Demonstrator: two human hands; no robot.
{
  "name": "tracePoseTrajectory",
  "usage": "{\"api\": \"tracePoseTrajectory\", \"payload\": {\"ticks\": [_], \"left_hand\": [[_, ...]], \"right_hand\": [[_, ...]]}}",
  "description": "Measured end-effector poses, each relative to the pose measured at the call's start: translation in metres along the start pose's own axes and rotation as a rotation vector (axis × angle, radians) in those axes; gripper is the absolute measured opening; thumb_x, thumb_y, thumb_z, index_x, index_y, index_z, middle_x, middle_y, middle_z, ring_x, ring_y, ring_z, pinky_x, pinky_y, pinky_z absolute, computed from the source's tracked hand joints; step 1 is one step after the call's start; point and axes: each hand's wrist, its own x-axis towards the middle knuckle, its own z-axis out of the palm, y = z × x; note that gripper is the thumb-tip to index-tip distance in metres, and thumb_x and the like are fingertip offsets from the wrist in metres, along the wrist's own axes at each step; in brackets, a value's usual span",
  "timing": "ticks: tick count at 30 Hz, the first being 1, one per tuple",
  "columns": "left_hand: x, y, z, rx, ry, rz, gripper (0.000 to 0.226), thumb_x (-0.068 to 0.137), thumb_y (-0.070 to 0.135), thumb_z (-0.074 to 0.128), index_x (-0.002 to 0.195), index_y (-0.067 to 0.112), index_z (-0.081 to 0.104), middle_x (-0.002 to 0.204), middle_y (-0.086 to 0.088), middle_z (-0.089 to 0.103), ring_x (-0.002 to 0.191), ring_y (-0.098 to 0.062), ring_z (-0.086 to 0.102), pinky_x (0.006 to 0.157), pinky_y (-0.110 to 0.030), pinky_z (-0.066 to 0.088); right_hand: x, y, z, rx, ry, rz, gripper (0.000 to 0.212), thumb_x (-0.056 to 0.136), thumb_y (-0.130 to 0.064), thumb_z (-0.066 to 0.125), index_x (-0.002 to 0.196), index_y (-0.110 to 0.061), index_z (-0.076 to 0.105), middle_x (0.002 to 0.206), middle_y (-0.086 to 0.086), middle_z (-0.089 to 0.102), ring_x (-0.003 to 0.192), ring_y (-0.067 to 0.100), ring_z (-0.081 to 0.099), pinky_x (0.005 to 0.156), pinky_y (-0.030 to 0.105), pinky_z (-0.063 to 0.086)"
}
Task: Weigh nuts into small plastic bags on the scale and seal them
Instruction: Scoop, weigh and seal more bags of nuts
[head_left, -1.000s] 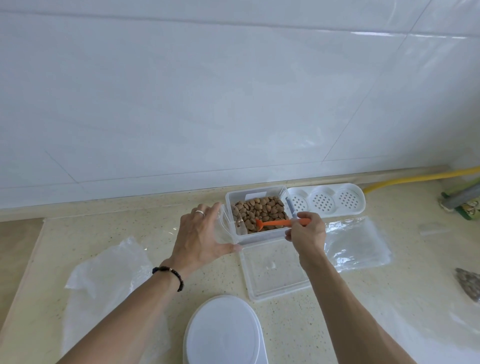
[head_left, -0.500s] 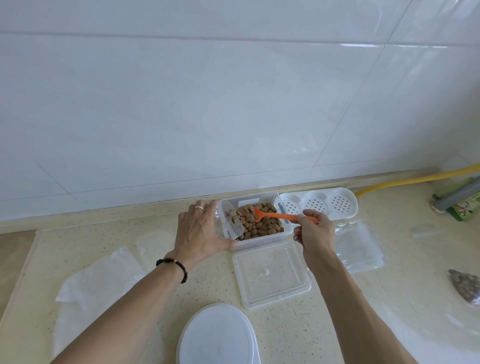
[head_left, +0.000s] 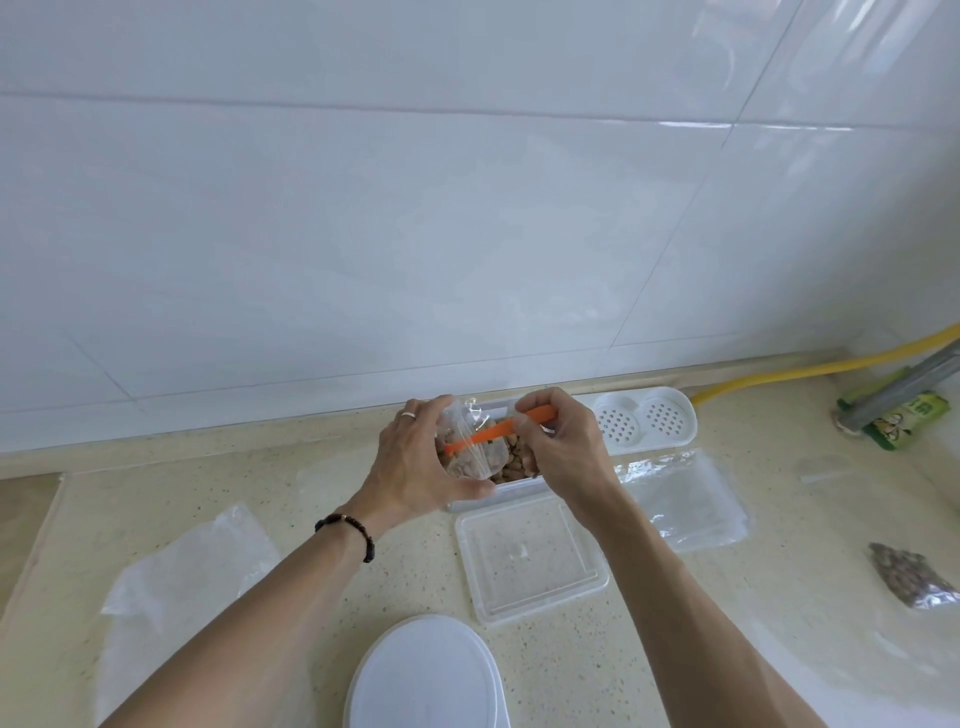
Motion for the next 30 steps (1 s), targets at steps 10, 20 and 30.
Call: {"api": "tracePoseTrajectory", "payload": {"ticks": [10, 20, 30], "left_hand": [[0.001, -0.010, 0.001, -0.049, 0.081, -0.107, 0.108, 0.050, 0.058, 0.087, 0.139, 0.026, 0.035, 0.122, 0.005, 0.042, 0.119, -0.017, 0.046, 0.102, -0.044, 0.042], [0.001, -0.014, 0.000, 0.027, 0.117, -0.115, 0.110, 0.054, 0.058, 0.086, 0.142, 0.023, 0.031, 0.129, -0.002, 0.043, 0.123, -0.020, 0.041, 0.103, -0.043, 0.037], [-0.010, -0.040, -0.009, 0.111, 0.162, -0.015, 0.098, 0.051, 0.054, 0.087, 0.132, 0.026, 0.042, 0.115, 0.005, 0.048, 0.108, -0.015, 0.048, 0.091, -0.030, 0.032]], "right_hand": [[-0.008, -0.020, -0.007, -0.442, -0.033, -0.395, 0.011, 0.094, -0.010, 0.057, 0.088, -0.018, 0.055, 0.069, -0.005, 0.060, 0.053, 0.008, 0.042, 0.049, 0.016, 0.033], [-0.005, -0.014, -0.010, -0.232, 0.130, -0.318, 0.010, 0.092, -0.009, 0.062, 0.087, -0.017, 0.062, 0.069, -0.004, 0.063, 0.052, 0.015, 0.050, 0.049, 0.028, 0.043], [0.011, 0.057, -0.005, -0.461, 0.379, -0.124, 0.007, 0.096, -0.012, 0.053, 0.095, -0.013, 0.060, 0.082, -0.009, 0.062, 0.061, 0.019, 0.057, 0.058, 0.038, 0.049]]}}
